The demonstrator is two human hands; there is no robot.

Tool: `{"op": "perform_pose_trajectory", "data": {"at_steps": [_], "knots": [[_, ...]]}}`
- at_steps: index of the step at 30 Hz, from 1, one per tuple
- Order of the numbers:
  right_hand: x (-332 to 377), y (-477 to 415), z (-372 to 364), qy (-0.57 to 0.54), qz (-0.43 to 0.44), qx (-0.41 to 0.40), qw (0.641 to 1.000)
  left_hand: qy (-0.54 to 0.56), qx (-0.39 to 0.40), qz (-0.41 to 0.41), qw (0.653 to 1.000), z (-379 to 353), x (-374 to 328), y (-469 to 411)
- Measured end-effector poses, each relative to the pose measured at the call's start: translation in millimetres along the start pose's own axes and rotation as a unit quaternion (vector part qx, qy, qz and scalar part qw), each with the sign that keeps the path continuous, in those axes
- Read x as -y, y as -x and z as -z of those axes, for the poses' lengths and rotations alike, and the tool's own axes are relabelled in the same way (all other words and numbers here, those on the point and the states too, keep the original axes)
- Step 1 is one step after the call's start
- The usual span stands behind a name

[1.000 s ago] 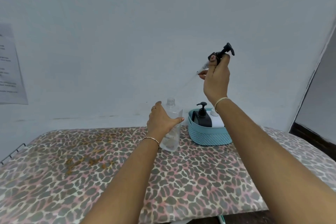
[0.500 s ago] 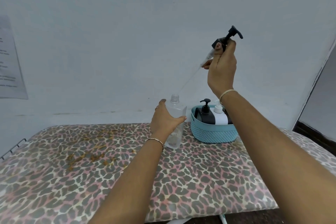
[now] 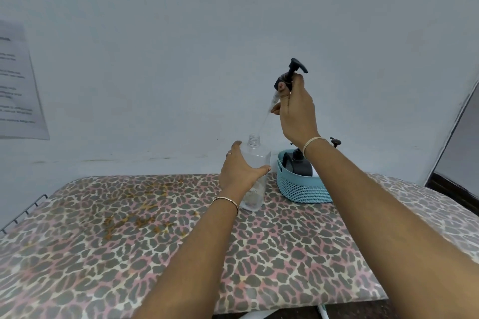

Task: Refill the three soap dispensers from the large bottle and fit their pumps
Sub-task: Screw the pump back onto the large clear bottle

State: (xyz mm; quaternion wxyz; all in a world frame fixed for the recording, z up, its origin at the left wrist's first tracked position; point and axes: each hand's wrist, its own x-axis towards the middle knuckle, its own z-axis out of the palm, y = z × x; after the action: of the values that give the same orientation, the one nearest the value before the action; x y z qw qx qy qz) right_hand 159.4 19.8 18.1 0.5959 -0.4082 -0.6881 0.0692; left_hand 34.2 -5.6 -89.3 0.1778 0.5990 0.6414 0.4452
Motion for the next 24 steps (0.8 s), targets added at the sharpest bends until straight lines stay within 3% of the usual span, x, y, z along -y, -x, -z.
{"op": "perform_pose_trajectory", "data": {"at_steps": [6, 17, 20, 24], "knots": [[-20, 10, -15, 0.066, 0.032, 0.124, 0.99, -0.006, 0.001, 0.0, 1.0, 2, -1, 1], [-33, 28, -28, 0.085, -0.066, 0.249, 0.963, -0.006, 0.013, 0.008, 1.0, 3, 0, 2], [-37, 38, -32, 0.062, -0.098, 0.243, 0.963, -0.007, 0.017, 0.01, 1.0, 3, 0, 1], [-34, 44, -37, 0.007, -0.147, 0.156, 0.977, -0.01, 0.02, 0.007, 1.0, 4, -1, 1]]}}
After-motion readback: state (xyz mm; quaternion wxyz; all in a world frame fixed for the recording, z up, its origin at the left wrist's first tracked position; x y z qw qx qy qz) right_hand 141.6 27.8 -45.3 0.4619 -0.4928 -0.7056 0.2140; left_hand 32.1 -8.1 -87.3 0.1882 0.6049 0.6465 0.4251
